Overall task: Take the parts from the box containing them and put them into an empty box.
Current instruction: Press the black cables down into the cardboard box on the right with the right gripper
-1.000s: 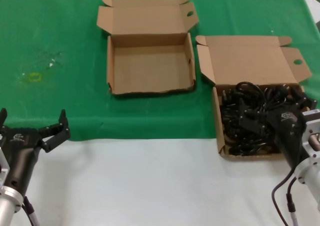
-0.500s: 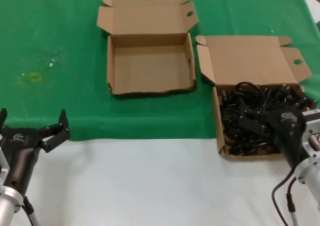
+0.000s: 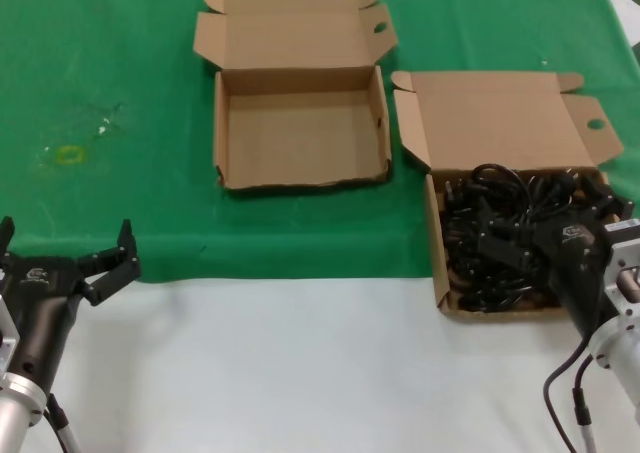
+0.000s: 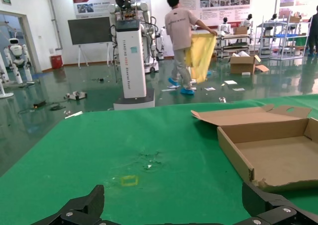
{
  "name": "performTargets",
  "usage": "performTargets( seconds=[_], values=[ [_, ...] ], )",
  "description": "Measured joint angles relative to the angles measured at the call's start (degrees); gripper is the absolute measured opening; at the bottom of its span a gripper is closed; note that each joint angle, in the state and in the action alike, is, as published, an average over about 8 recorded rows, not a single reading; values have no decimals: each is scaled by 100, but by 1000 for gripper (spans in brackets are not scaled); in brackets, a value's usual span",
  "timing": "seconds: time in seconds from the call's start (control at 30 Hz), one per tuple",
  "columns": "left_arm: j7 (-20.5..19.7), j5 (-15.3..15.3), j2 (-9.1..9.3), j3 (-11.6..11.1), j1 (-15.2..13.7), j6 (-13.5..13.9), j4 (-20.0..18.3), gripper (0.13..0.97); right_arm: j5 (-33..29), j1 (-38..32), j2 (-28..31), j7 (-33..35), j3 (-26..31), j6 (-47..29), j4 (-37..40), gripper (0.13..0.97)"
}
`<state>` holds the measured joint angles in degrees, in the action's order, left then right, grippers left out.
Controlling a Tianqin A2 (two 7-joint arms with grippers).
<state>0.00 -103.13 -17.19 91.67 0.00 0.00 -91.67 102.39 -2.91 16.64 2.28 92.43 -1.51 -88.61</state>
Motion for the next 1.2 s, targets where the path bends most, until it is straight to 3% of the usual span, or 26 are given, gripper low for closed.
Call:
performTargets(
  seconds=[0.53, 0.83, 1.2],
  values=[
    [0, 0, 0, 0, 0, 0, 0, 925, 0, 0, 0, 0, 0, 0, 0, 966],
    [0, 0, 0, 0, 0, 0, 0, 812, 0, 0, 0, 0, 0, 0, 0, 966],
    [0, 0, 0, 0, 0, 0, 0, 572, 0, 0, 0, 0, 0, 0, 0, 966]
  ],
)
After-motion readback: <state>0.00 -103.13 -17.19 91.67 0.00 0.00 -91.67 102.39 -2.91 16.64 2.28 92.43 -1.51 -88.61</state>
